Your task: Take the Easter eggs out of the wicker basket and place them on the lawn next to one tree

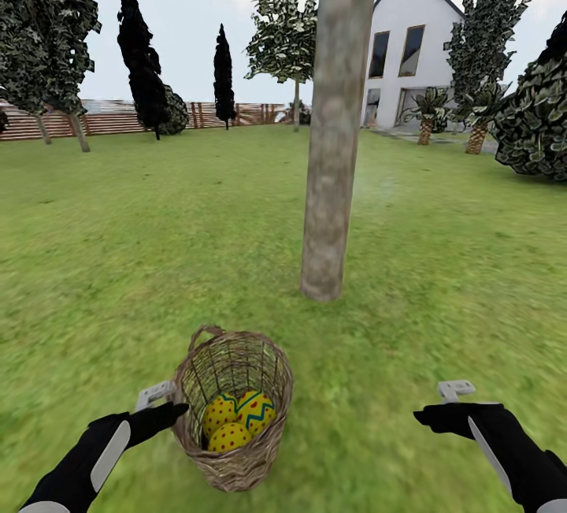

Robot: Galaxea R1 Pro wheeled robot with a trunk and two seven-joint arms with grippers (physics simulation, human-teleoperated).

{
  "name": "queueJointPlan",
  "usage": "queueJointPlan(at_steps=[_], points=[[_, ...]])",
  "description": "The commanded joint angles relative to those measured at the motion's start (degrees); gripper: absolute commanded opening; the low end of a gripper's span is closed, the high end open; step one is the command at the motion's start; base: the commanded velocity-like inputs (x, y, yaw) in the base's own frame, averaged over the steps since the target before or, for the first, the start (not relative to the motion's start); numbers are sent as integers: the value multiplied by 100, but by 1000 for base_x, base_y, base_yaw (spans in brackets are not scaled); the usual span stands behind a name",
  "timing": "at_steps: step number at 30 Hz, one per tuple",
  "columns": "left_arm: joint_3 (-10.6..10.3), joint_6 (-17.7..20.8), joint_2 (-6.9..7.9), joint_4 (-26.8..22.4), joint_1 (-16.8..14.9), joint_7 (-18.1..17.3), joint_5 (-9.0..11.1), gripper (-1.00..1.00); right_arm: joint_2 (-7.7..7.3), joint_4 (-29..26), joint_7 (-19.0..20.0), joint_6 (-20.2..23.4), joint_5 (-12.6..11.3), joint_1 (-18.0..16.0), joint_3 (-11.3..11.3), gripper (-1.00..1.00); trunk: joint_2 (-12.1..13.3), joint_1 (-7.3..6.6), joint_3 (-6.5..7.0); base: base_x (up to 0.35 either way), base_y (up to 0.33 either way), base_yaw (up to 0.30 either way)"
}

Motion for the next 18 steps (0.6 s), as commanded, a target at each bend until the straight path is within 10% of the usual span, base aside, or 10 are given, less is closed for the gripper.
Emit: queueJointPlan(at_steps=[1, 18], points=[[18, 39, -2, -6, -3, -17, 13, 100, 1, -7, 24, 30, 2, -2, -2, 100, 39, -24, 13, 0, 0, 0], [18, 48, -9, -6, -4, -18, 20, 100, -3, -7, 23, 30, 2, -2, 88, 100, 721, -397, 318, 0, 0, 0]])
